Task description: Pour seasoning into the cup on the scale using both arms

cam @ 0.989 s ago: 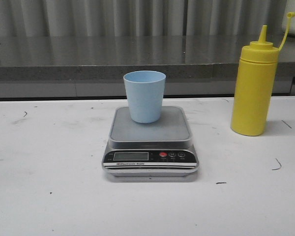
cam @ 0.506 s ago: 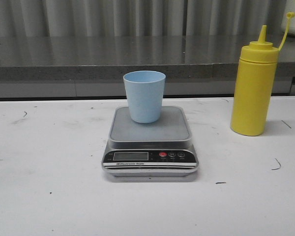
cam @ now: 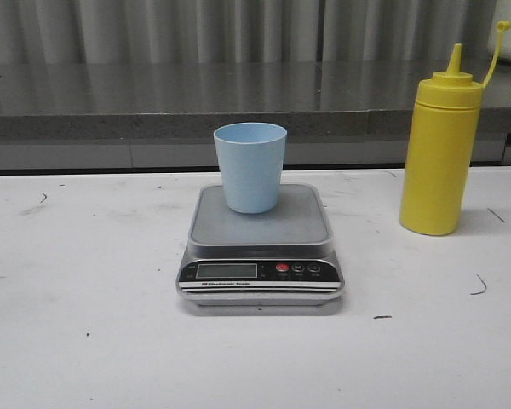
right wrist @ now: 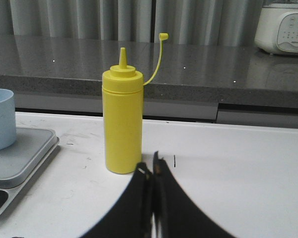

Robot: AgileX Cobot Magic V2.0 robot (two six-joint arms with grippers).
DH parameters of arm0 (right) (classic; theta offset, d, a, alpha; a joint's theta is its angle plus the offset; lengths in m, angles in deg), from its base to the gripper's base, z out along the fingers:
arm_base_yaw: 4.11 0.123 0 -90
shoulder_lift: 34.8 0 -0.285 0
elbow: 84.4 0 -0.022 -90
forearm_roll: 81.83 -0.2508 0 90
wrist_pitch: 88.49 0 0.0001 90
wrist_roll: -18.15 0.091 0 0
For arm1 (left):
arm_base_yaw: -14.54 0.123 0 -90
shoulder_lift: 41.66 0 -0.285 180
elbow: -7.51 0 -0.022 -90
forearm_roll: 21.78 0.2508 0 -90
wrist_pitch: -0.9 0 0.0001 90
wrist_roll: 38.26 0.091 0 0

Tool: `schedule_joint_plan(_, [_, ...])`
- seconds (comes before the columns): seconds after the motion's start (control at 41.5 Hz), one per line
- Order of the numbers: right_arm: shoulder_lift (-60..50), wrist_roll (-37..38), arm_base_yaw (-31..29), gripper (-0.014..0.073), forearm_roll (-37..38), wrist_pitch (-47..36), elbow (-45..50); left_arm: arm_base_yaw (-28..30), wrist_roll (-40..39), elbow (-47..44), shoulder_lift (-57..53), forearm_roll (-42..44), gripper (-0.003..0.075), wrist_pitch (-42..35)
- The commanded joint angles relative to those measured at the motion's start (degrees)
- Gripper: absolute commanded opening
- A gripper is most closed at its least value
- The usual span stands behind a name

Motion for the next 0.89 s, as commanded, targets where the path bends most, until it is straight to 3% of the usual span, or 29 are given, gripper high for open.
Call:
schedule_joint_plan(0.0, [-0.89,-0.48,-0.3,-0.0069,-0.01,-5.09,-0.42,0.07,-0.53,-1.41,-0.95,-0.15,-0.002,-4.58])
schedule_joint_plan(0.362, [-0.89,-0.32,-0.3,-0.0069,0.05,-5.16,-0.42,0.07,-0.53,-1.41,-0.95,-0.15,-0.002,-4.58])
schedule_joint_plan(0.579, [-0.89,8.22,-0.3,-0.0069,8.49,-5.92,-0.37,0.07,-0.53,-1.41,-0.95,-0.15,-0.002,-4.58])
schedule_joint_plan(0.868, [-0.89,8.27,-0.3,-0.0069,8.75,-5.92,-0.37,0.07,-0.53,-1.41,-0.95,-0.15,-0.002,-4.58])
